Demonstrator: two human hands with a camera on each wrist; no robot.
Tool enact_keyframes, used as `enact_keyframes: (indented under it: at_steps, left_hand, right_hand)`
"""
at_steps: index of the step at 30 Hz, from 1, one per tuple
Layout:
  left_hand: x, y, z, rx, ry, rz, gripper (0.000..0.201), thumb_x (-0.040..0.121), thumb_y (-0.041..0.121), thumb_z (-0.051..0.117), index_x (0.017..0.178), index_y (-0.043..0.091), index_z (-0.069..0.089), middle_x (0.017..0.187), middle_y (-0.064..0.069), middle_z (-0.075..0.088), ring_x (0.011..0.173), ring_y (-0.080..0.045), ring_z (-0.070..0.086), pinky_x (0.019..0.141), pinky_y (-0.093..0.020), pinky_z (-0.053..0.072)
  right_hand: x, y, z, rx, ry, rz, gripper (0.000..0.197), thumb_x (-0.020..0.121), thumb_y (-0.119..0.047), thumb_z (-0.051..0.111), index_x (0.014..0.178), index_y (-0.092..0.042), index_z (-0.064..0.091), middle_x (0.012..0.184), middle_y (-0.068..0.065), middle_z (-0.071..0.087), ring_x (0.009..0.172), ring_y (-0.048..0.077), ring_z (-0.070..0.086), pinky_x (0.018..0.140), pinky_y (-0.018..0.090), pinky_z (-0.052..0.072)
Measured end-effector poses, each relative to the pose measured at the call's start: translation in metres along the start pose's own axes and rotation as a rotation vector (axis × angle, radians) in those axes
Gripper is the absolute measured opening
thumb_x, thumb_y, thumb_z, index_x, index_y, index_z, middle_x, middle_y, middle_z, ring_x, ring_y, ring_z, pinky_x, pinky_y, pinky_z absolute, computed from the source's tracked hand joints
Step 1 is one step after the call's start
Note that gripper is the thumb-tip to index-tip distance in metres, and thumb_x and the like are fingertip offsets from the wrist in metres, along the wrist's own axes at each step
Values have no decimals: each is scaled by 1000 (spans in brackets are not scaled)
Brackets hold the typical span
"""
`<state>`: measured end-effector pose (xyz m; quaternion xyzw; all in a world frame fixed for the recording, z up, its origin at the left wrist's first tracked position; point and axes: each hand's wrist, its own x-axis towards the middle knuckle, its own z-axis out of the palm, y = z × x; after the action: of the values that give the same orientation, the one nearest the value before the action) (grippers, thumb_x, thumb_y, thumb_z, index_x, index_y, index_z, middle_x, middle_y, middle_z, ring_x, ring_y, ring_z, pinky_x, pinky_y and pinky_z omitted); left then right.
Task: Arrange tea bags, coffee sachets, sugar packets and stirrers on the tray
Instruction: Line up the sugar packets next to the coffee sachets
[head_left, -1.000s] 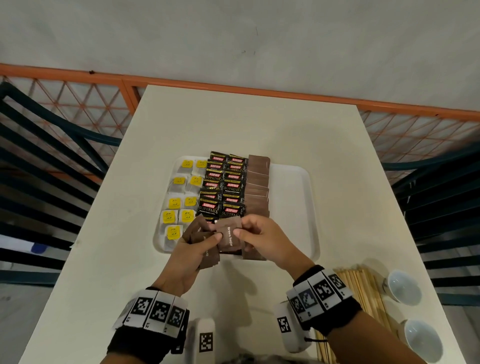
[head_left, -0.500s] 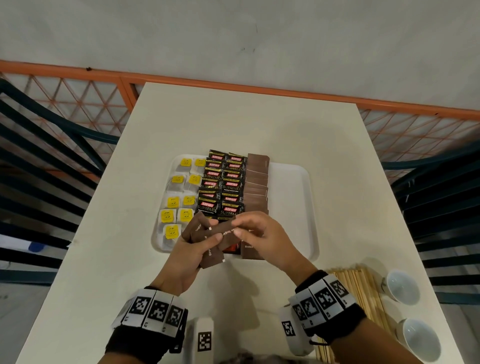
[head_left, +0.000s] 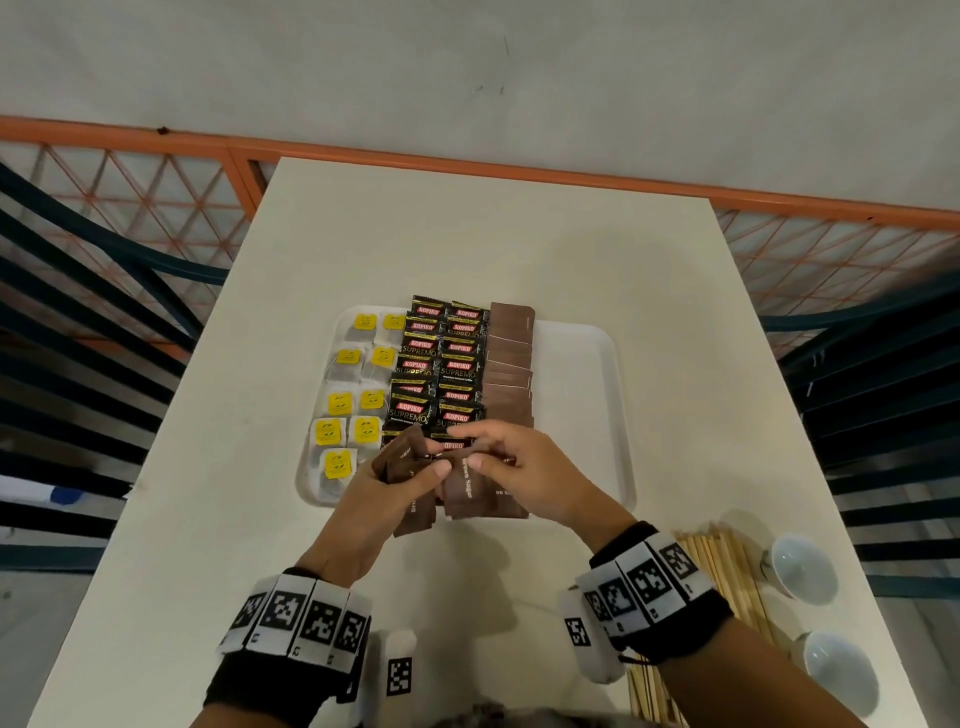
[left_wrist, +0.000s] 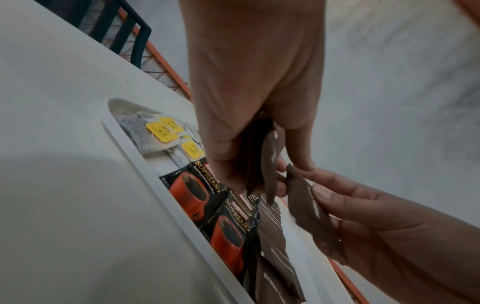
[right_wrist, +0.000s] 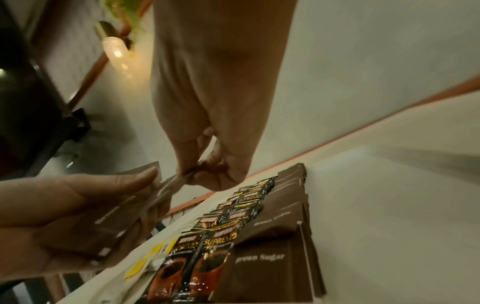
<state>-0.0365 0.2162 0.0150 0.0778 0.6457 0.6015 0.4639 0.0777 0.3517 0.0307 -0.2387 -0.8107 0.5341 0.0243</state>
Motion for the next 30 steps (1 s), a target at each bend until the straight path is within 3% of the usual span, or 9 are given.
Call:
enact_keyframes:
  at_steps: [2,5,9,13,16,18,21,24,30]
  left_hand:
    - [1,1,0,17,-20,-12,21,78,8,71,92,24,68,78,4,75,75,-14,70,59,-31,55]
    - [1,1,4,3,-24,0,21,78,4,70,86,23,67,78,7,74,70,-9,70,56,-29,55]
    - [6,-1,5,-112,87,81,24,79,-3,66,80,20,61,77,5,73,72,-13,70,57,-30,58]
    - [11,0,8,-177,100,62,17,83,2,63,83,18,59,78,-2,70,71,-16,68,57,-32,57]
    - [13,1,4,-372,61,-8,12,91,4,52,86,14,57,70,-5,65,62,-14,67,54,-28,55]
    - [14,1,-4,-456,63,-54,9,93,6,49,90,13,54,76,-7,62,64,-15,66,58,-28,56]
    - [17,0,-17,-505,106,-90,13,94,5,44,93,13,54,83,-10,67,70,-19,70,66,-30,58]
    - [16,3,-22,-544,81,-94,21,91,-1,36,95,11,53,80,-13,72,75,-22,72,66,-34,58]
    - [15,3,-21,-501,17,-78,33,89,-7,34,109,12,53,84,-10,74,78,-22,72,64,-30,59]
  right_hand:
    - [3,-3,1,23,-38,5,43,89,-13,58,129,-25,49,93,-6,64,92,6,60,81,12,43]
    - [6,-3,3,69,43,22,47,86,-18,64,128,-23,44,83,-10,64,88,8,62,78,14,45]
    - [5,4,4,259,77,144,35,82,-19,68,113,-20,51,85,-9,65,82,6,62,78,19,50]
    - [12,12,1,486,117,205,15,86,-7,61,94,-19,59,95,3,65,90,20,64,77,35,57]
    - [21,18,-15,628,219,216,18,88,1,55,91,-15,61,93,3,64,86,19,63,71,34,57]
    - [26,26,-29,689,303,234,20,88,4,52,89,-13,62,89,5,64,80,20,63,67,31,57]
    - [31,39,-44,613,403,265,18,88,4,54,88,-13,61,82,7,63,69,19,58,58,25,51]
    - [37,45,-47,500,396,317,12,86,0,60,90,-11,59,80,6,63,67,16,58,53,17,51]
    - [46,58,-35,174,318,318,11,82,-10,66,89,-17,62,87,7,64,78,19,59,69,27,50]
